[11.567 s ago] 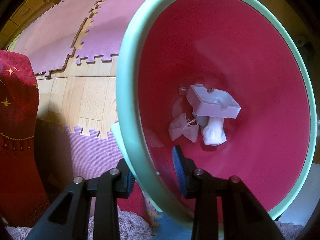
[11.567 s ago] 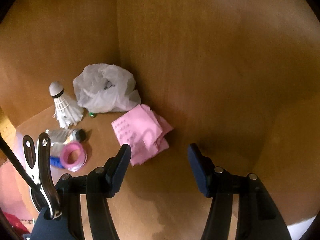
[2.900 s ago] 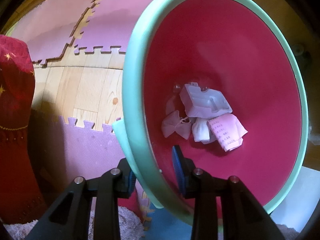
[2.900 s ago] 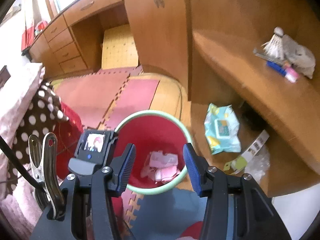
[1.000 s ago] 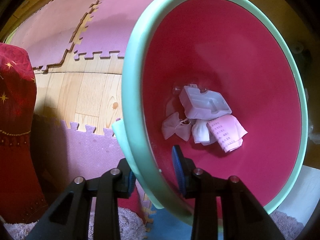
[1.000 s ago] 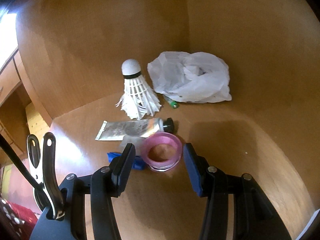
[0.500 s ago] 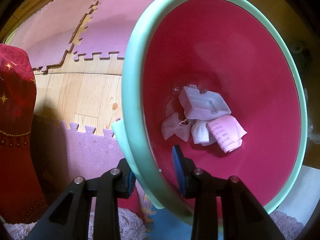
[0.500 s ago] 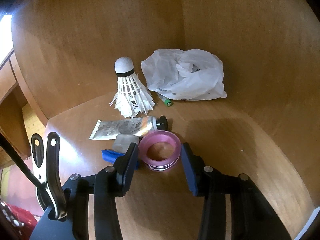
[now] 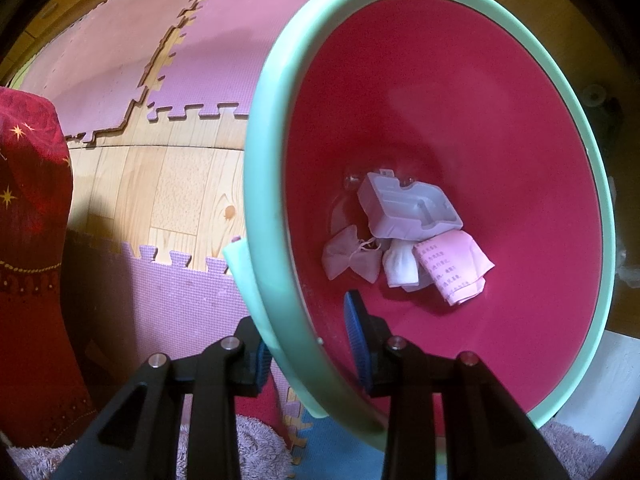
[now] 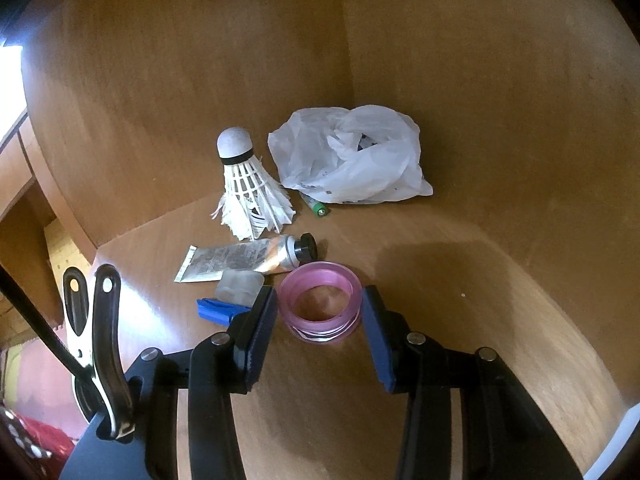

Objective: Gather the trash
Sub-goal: 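Close the right tool on the pink tape roll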

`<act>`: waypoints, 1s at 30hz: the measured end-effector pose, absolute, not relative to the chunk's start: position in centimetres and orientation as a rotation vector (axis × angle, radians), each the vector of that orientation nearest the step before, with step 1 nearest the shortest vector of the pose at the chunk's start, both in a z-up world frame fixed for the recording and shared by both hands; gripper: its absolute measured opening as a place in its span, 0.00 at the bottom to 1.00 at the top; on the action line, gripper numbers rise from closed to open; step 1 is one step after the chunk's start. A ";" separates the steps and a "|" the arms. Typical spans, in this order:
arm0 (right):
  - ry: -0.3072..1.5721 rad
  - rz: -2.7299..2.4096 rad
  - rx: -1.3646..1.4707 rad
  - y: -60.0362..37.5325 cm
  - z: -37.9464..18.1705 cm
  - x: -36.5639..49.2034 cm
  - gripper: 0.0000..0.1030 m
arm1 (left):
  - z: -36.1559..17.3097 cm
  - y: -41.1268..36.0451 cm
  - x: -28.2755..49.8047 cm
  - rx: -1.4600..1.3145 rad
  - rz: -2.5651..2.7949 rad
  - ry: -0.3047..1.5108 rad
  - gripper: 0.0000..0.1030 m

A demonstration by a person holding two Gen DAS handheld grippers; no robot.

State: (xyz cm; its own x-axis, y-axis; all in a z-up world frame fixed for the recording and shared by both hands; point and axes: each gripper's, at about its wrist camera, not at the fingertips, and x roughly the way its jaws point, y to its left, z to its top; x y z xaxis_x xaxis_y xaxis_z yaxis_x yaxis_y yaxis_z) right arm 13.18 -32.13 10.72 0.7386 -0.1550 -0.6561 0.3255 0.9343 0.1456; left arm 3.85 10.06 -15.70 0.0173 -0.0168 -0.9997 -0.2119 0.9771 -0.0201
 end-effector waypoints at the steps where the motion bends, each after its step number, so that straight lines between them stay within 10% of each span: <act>1: 0.689 -0.268 0.264 -32.2 10.8 13.1 0.43 | -15.7 10.1 3.8 -0.182 0.153 1.549 0.34; 30: 0.658 -0.261 0.202 -29.9 11.9 10.9 0.43 | -15.9 10.2 3.7 -0.187 0.154 1.554 0.34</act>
State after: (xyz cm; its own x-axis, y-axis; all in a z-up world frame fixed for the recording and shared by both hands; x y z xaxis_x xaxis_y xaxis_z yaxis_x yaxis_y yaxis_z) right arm 10.95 -29.93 11.90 0.7607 -0.1746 -0.6251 0.3014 0.9480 0.1020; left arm 3.72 10.21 -15.89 0.0124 -0.0201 -0.9997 -0.2157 0.9762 -0.0223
